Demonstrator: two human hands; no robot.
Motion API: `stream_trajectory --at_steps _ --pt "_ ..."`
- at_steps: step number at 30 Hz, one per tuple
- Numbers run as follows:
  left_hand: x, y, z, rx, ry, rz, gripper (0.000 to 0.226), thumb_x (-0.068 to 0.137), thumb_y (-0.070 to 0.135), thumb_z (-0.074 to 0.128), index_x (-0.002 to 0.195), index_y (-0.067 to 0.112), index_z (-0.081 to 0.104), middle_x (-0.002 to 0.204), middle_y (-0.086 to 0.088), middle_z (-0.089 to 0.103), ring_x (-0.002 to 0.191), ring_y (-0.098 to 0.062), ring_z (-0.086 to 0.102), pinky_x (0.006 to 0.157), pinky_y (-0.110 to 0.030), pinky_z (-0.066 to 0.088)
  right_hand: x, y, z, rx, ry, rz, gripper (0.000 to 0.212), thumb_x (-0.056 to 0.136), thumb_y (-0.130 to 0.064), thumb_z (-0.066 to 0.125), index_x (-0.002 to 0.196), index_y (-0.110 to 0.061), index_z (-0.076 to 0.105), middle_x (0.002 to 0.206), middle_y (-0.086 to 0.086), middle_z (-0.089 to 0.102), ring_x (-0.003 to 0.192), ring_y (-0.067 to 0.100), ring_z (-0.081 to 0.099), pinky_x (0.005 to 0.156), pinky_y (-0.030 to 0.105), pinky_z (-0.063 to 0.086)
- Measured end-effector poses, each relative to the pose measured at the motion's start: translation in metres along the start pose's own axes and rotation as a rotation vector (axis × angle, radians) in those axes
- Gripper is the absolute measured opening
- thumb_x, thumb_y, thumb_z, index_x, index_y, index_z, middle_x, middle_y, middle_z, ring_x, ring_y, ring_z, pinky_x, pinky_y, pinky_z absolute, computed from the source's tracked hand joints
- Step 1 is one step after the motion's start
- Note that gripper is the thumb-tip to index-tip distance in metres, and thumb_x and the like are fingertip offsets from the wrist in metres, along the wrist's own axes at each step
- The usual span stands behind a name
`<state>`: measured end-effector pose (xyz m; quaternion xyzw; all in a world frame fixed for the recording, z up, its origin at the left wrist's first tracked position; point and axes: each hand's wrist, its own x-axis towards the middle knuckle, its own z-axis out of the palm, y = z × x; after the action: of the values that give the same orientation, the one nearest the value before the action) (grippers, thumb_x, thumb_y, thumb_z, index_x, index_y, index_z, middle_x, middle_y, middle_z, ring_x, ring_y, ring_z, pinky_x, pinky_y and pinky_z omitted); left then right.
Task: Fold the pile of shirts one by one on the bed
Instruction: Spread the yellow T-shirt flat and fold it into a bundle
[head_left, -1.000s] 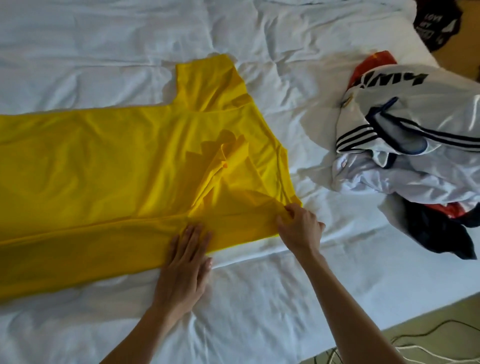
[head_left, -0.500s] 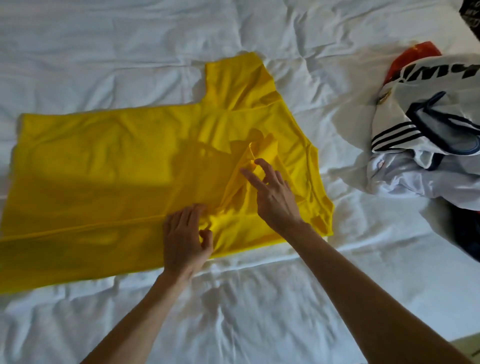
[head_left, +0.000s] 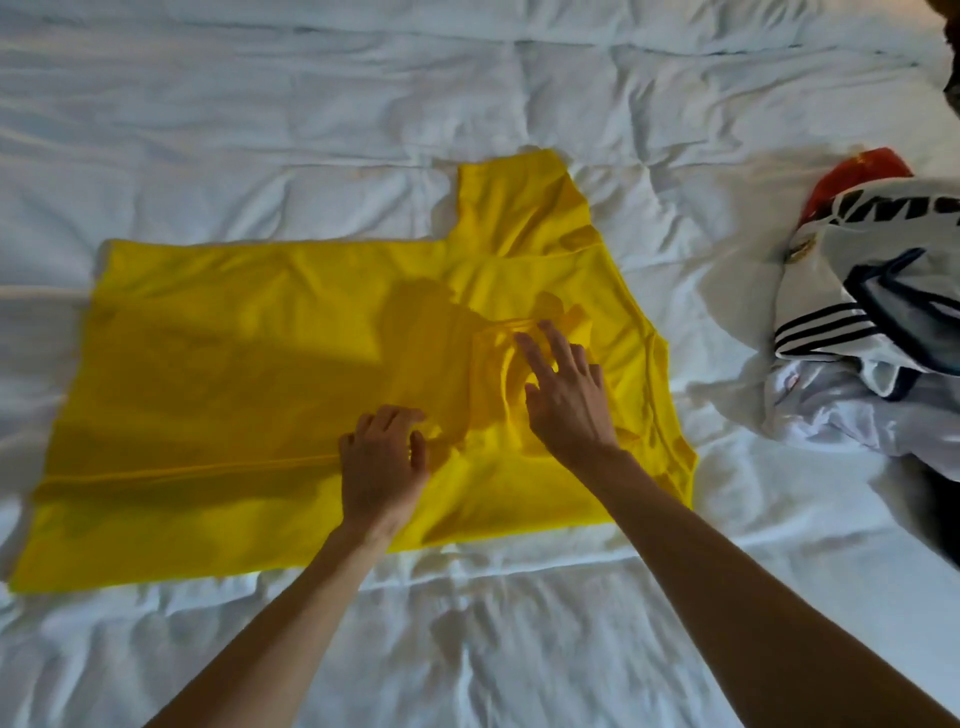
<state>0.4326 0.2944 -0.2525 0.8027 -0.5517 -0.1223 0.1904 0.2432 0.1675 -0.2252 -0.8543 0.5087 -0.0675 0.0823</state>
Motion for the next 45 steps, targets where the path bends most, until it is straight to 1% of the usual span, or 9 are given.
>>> stream_trajectory --at_steps 4,9,17,19,22,29,32,37,45 --pt "0.016 0.030 0.011 -0.265 -0.036 -0.059 0.045 0.083 0.046 0.045 0.105 0.016 0.070 0.097 -0.005 0.070 0.093 -0.029 0.064 0.081 -0.042 0.052 -0.039 0.040 0.005 0.076 0.106 0.253 0.042 0.086 -0.027 0.053 0.128 -0.018 0.060 0.134 0.010 0.053 0.115 0.037 0.051 0.083 0.051 0.047" --pt "0.042 0.045 0.019 -0.325 -0.149 -0.184 0.054 0.077 0.055 0.058 0.108 0.011 0.070 0.098 -0.009 0.073 0.095 -0.031 0.067 0.083 -0.039 0.050 -0.042 0.065 0.005 0.130 0.021 0.337 0.055 0.082 -0.040 0.034 0.119 -0.013 0.063 0.122 0.013 0.058 0.107 0.042 0.054 0.082 0.052 0.047" --pt "0.114 0.066 0.020 -0.392 -0.322 -0.517 0.035 0.087 0.036 0.074 0.100 0.004 0.074 0.108 -0.017 0.072 0.107 -0.033 0.066 0.085 -0.040 0.054 0.069 0.055 -0.015 0.490 -0.200 0.660 0.064 0.083 -0.042 0.071 0.139 -0.019 0.050 0.134 0.008 0.058 0.129 0.030 0.049 0.106 0.053 0.039" --pt "0.123 0.064 0.022 -0.561 -0.366 -0.650 0.024 0.083 0.028 0.078 0.088 0.005 0.071 0.096 -0.018 0.072 0.094 -0.030 0.070 0.069 -0.033 0.053 0.081 0.058 -0.017 0.600 -0.223 0.703 0.045 0.084 -0.036 0.073 0.122 -0.013 0.065 0.112 0.011 0.067 0.108 0.027 0.060 0.090 0.037 0.048" --pt "0.122 0.066 0.019 -0.687 -0.327 -0.695 0.019 0.082 0.019 0.078 0.072 0.018 0.062 0.082 -0.010 0.066 0.077 -0.022 0.060 0.060 -0.028 0.045 0.080 0.059 -0.026 0.718 -0.141 0.694 0.016 0.085 -0.017 0.069 0.098 -0.009 0.074 0.084 0.009 0.061 0.081 0.020 0.055 0.060 0.028 0.037" --pt "0.059 0.069 -0.010 -0.818 -0.039 -0.268 0.022 0.082 0.010 0.078 0.083 0.029 0.067 0.081 0.013 0.068 0.069 0.010 0.058 0.071 -0.019 0.046 0.008 0.066 -0.054 0.858 0.124 0.530 0.016 0.083 -0.012 0.075 0.091 -0.025 0.070 0.088 -0.004 0.070 0.087 0.012 0.064 0.079 0.028 0.049" --pt "0.017 0.066 -0.014 -0.717 0.037 -0.046 0.015 0.082 0.022 0.074 0.088 0.033 0.066 0.092 0.022 0.067 0.087 0.007 0.060 0.081 -0.016 0.045 -0.045 0.066 -0.048 0.784 0.184 0.425 0.039 0.075 0.000 0.075 0.083 -0.037 0.068 0.093 -0.010 0.070 0.091 0.010 0.065 0.074 0.026 0.049" --pt "-0.017 0.041 0.013 -0.466 -0.023 0.250 0.019 0.078 0.016 0.063 0.093 0.028 0.068 0.103 0.012 0.070 0.103 -0.023 0.064 0.085 -0.053 0.049 -0.091 0.072 -0.014 0.514 0.167 0.285 0.033 0.057 -0.006 0.071 0.077 -0.032 0.073 0.098 -0.005 0.069 0.093 0.025 0.061 0.083 0.048 0.050" --pt "-0.027 0.038 0.013 -0.276 -0.007 0.406 0.020 0.078 0.004 0.063 0.090 0.017 0.072 0.122 0.000 0.068 0.128 -0.026 0.051 0.098 -0.052 0.044 -0.119 0.061 -0.011 0.252 0.162 0.322 0.026 0.069 -0.016 0.059 0.086 -0.030 0.073 0.110 -0.003 0.067 0.104 0.032 0.057 0.081 0.049 0.046"
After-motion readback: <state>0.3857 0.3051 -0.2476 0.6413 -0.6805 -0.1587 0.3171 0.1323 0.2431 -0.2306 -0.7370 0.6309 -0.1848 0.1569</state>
